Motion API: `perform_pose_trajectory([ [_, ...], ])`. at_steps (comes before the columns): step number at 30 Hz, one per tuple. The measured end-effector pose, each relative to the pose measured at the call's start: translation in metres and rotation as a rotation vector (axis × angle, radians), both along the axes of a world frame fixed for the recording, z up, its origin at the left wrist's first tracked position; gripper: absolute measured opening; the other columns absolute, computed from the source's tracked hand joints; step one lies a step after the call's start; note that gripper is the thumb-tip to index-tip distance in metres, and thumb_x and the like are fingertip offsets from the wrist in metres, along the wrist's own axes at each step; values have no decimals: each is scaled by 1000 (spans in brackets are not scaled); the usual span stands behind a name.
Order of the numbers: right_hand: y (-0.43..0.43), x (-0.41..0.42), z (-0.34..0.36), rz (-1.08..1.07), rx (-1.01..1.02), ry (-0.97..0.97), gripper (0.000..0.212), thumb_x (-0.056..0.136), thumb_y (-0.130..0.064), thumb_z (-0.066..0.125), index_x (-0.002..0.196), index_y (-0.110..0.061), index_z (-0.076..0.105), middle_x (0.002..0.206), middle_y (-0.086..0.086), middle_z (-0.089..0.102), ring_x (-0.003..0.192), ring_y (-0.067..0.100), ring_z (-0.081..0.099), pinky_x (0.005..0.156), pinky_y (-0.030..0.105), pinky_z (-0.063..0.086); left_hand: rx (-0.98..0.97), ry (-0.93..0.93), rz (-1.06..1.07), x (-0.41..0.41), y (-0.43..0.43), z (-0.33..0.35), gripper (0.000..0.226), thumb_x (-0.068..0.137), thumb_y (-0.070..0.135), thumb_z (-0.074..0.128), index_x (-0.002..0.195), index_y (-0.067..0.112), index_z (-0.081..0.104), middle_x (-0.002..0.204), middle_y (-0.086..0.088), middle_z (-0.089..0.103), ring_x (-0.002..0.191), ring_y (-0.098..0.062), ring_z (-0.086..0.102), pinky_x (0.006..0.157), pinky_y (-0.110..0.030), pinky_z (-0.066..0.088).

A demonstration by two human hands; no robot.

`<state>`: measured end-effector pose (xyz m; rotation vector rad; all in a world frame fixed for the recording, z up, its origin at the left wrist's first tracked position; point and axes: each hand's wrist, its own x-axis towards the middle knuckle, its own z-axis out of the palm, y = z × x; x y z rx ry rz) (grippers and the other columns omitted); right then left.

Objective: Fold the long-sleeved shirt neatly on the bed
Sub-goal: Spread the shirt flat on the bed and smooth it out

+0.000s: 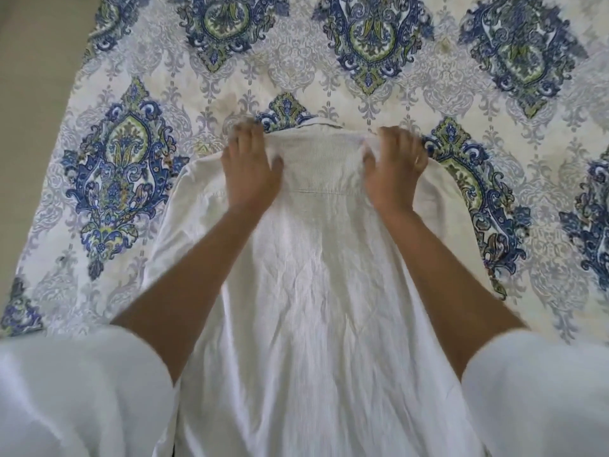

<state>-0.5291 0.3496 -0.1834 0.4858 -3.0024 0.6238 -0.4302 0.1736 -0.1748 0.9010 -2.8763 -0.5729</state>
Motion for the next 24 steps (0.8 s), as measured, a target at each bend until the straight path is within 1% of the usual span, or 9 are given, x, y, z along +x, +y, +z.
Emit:
perform_pose_trajectory([
  [2,3,48,-10,105,-56,134,45,87,-24,45,128,-4,50,137,19,48,130,32,39,107,48,28,18,40,-126,31,42,-5,64,98,37,27,149,9,1,158,-8,-2,145,-23,-5,117,-38,-2],
  [5,12,123,-32,302,37,-9,51,90,-29,34,135,-8,45,145,17,41,135,30,38,108,47,30,13,-129,-337,81,86,-31,62,93,43,8,143,14,-14,157,-5,-9,142,-16,-13,119,-43,2],
  [9,81,128,-54,167,254,-97,56,95,-39,23,145,-14,30,154,11,25,143,28,21,115,45,10,-110,-361,-187,123,56,-53,68,93,57,6,146,19,-17,153,2,-23,142,-14,-19,117,-39,-9],
  [10,97,122,-54,55,240,-116,59,95,-39,20,146,-12,28,155,14,22,144,30,17,117,46,7,-112,-395,-114,130,51,-51,70,94,56,8,147,16,-16,155,-1,-22,143,-17,-18,117,-39,-10],
  [12,104,126,-45,-72,152,-154,60,93,-36,21,143,-4,31,151,22,26,141,36,22,116,50,19,-69,-365,-107,137,65,-45,70,97,50,16,148,7,-8,157,-10,-11,146,-24,-8,118,-41,-4],
  [15,89,199,-41,160,117,-63,52,90,-27,34,138,-7,39,145,19,40,135,34,38,109,51,31,-64,-225,-395,166,139,-44,63,94,38,23,146,3,22,154,-12,20,142,-28,25,116,-40,13],
  [18,130,258,-45,280,146,-150,51,94,-29,34,142,-11,36,151,9,32,141,22,27,116,41,18,-35,-271,-326,209,165,-50,61,97,43,21,149,12,11,157,-1,5,145,-18,9,116,-34,1],
  [21,199,264,-52,96,244,-115,52,96,-30,31,145,-10,31,153,10,27,143,25,23,117,40,16,-95,-299,-124,248,149,-52,66,96,49,12,149,12,3,158,-3,3,146,-20,4,117,-36,-3],
  [24,217,282,-46,-135,212,-104,54,94,-29,34,142,-4,34,149,18,33,138,32,32,112,46,23,-29,-290,-50,264,168,-38,71,92,45,15,147,-1,12,156,-17,13,144,-30,13,117,-41,4],
])
